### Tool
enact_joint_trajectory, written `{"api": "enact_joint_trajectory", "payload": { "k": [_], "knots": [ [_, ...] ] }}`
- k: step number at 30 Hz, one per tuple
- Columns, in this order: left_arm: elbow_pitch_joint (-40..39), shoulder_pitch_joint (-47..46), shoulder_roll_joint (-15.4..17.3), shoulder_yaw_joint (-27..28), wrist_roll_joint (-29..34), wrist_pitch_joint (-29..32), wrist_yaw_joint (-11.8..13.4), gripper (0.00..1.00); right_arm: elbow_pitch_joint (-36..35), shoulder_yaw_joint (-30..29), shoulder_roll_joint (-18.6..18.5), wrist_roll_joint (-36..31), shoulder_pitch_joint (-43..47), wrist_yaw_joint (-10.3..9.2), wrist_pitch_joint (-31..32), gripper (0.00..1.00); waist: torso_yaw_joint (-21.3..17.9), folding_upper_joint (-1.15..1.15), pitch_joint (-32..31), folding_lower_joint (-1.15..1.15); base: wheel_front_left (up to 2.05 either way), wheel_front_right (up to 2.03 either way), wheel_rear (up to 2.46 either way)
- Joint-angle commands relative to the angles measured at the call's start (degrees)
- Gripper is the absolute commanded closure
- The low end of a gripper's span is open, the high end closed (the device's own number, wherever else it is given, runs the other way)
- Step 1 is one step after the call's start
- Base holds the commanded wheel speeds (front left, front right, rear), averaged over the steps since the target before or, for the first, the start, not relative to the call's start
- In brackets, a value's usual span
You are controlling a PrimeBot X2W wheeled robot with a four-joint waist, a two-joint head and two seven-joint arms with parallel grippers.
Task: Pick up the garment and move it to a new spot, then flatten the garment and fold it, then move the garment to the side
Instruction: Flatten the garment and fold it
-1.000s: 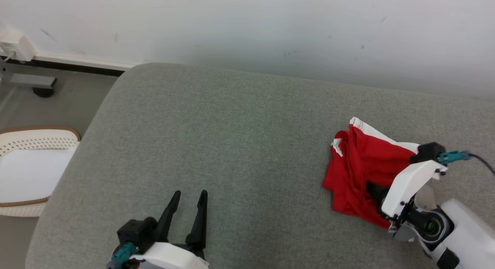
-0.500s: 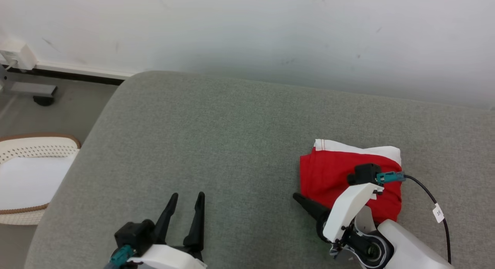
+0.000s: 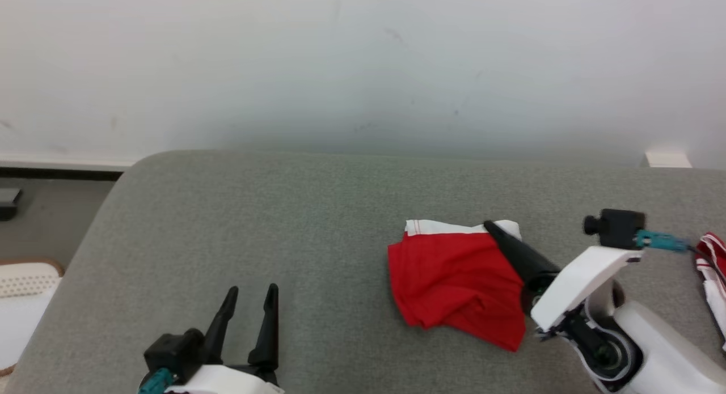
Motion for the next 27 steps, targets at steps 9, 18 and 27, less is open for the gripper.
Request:
{"api": "enact_joint_trajectory", "payload": {
  "k": [9,18,27],
  "knots": [
    [-3.15,0.95,0.45,4.2,1.97,0.02,-0.5,0.0,-3.87,-5.67,-9.17,-12.32,3.46,0.03,-11.74,0.0,-6.46,0.0,-2.12,0.0,0.0,0.0,0.0],
    [-6.81,2.16,0.33,7.64,3.85,0.03,-1.04,0.0,-3.54,-15.99,-9.13,-24.99,12.12,0.03,-20.59,0.0,-8.24,0.0,-1.86,0.0,0.0,0.0,0.0],
    [-9.78,4.44,0.18,8.68,4.49,0.02,-0.48,0.0,-6.3,-29.92,-0.64,-38.8,23.81,0.03,-21.13,0.0,-7.68,0.0,-1.15,0.0,0.0,0.0,0.0]
  ]
}}
